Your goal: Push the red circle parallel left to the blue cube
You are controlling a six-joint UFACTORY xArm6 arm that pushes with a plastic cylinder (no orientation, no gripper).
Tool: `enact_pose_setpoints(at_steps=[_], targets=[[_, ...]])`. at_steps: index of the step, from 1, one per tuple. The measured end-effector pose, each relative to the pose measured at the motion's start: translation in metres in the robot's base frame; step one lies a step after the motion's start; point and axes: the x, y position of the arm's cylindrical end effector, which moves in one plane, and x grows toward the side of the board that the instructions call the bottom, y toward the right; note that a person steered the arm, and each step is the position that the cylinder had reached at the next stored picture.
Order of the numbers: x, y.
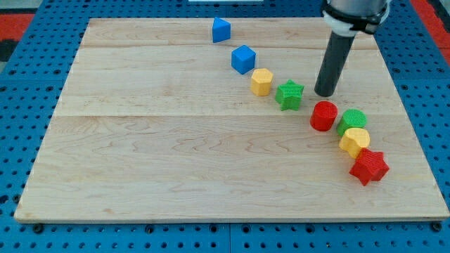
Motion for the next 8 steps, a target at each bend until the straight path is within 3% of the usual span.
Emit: enact_pose_setpoints(at_steps=[1, 2, 3, 5, 6, 8], targets=[[-0.004, -0.055], [0.009, -0.065], [0.0, -0.02], [0.065, 0.019], [0.083, -0.008], [0.088, -0.137]])
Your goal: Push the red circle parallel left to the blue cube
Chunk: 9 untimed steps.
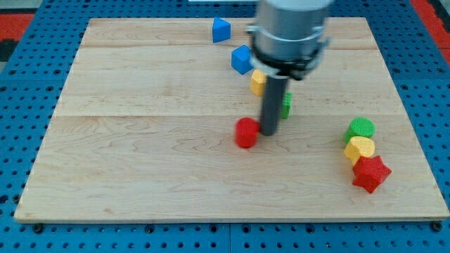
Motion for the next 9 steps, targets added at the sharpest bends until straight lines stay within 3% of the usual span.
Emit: enact_pose_setpoints(at_steps=[1, 3, 5, 7, 8, 9], targets=[[0.014, 0.002], [0.058, -0.056], [-0.081, -0.072], [-0.063, -0.055], [-0.106, -0.021], [-0.131, -0.04]])
